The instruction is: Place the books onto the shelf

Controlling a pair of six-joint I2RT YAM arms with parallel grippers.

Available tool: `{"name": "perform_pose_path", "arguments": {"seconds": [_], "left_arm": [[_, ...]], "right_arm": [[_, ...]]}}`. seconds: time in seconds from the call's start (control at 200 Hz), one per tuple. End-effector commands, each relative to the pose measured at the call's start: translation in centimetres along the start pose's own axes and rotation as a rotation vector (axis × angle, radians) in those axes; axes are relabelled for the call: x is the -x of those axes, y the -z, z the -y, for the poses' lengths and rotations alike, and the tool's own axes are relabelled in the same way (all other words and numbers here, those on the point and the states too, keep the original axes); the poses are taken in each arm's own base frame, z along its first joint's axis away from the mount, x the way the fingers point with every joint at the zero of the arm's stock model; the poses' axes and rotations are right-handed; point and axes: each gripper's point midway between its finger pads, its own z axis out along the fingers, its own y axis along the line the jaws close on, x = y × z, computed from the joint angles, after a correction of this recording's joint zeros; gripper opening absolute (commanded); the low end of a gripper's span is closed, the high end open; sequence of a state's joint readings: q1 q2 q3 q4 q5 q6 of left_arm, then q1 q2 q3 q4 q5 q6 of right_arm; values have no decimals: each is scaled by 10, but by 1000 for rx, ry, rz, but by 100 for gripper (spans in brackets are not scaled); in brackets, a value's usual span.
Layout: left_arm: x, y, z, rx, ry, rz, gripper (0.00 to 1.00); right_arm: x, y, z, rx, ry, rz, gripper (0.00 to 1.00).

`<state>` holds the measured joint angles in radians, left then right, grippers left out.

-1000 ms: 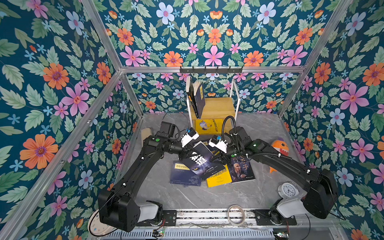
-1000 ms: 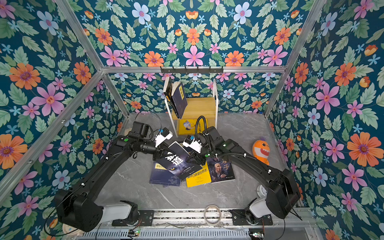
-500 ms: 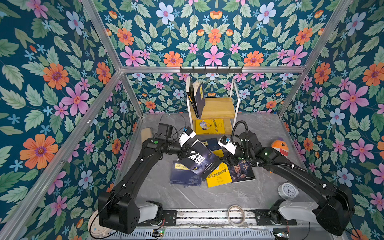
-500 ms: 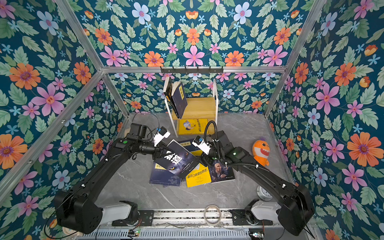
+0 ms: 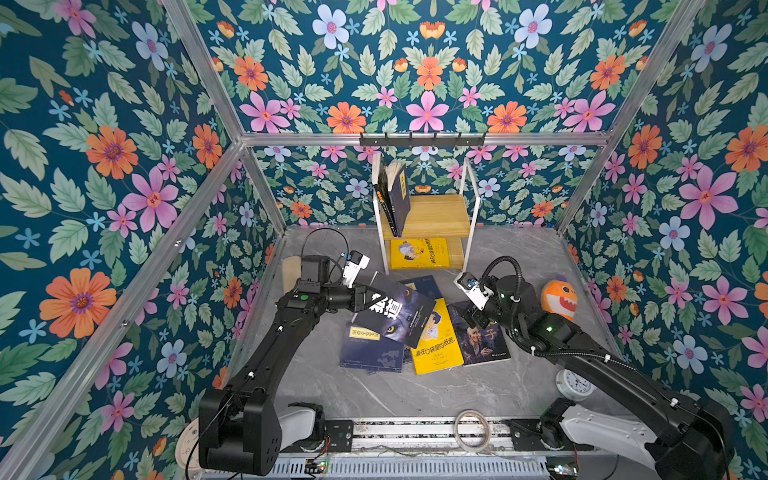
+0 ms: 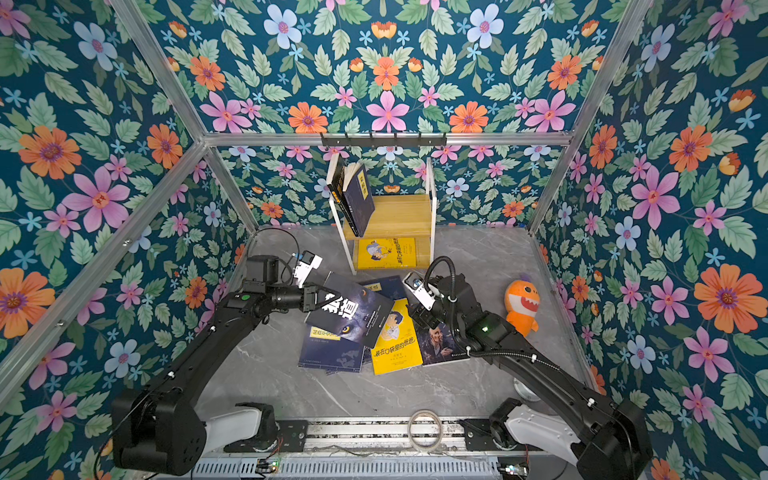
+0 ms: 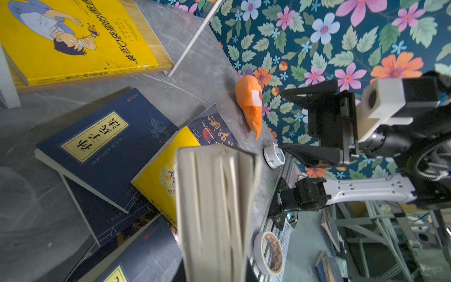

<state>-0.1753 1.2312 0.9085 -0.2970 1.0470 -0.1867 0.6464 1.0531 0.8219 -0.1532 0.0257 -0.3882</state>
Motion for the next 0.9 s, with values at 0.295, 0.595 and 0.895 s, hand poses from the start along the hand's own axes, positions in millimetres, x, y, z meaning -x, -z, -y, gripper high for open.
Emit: {"name": "perform_pose_path", "arguments": {"seconds": [0.295, 0.595, 0.895], "left_arm": [[35, 6, -14, -42, 317, 188, 0], [34, 3, -29, -42, 510, 242, 0], [29, -7, -40, -31, 602, 241, 0]], "right_arm": [[17, -2, -18, -97, 115, 92, 87], [30, -6, -50, -72, 231, 134, 86], [50, -19, -89, -20, 337, 181, 86]]}}
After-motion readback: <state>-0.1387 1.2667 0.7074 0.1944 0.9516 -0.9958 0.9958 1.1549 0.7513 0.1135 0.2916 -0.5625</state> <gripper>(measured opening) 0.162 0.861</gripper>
